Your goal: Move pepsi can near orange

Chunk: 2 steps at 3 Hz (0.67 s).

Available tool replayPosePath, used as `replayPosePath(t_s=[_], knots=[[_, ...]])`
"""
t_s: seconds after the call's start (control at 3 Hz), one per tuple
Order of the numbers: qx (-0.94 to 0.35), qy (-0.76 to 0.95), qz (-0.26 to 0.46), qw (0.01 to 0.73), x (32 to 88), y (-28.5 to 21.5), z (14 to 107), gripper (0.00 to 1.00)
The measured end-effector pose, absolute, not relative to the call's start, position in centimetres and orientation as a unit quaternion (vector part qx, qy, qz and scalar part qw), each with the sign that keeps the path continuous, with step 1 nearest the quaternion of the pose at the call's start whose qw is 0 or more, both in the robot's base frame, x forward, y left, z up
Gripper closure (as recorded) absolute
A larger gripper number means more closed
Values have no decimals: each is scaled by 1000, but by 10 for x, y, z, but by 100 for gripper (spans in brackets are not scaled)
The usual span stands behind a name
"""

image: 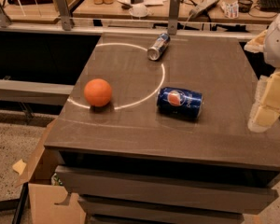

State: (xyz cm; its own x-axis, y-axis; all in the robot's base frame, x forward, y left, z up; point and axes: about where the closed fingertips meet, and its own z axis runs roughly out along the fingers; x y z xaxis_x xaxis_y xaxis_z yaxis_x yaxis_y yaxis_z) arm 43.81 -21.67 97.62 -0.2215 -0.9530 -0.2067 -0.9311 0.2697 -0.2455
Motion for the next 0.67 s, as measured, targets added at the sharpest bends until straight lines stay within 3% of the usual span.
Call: replayPosePath(t_s=[0.67], knots=[[-601, 778, -22, 184, 446, -213, 970, 0]])
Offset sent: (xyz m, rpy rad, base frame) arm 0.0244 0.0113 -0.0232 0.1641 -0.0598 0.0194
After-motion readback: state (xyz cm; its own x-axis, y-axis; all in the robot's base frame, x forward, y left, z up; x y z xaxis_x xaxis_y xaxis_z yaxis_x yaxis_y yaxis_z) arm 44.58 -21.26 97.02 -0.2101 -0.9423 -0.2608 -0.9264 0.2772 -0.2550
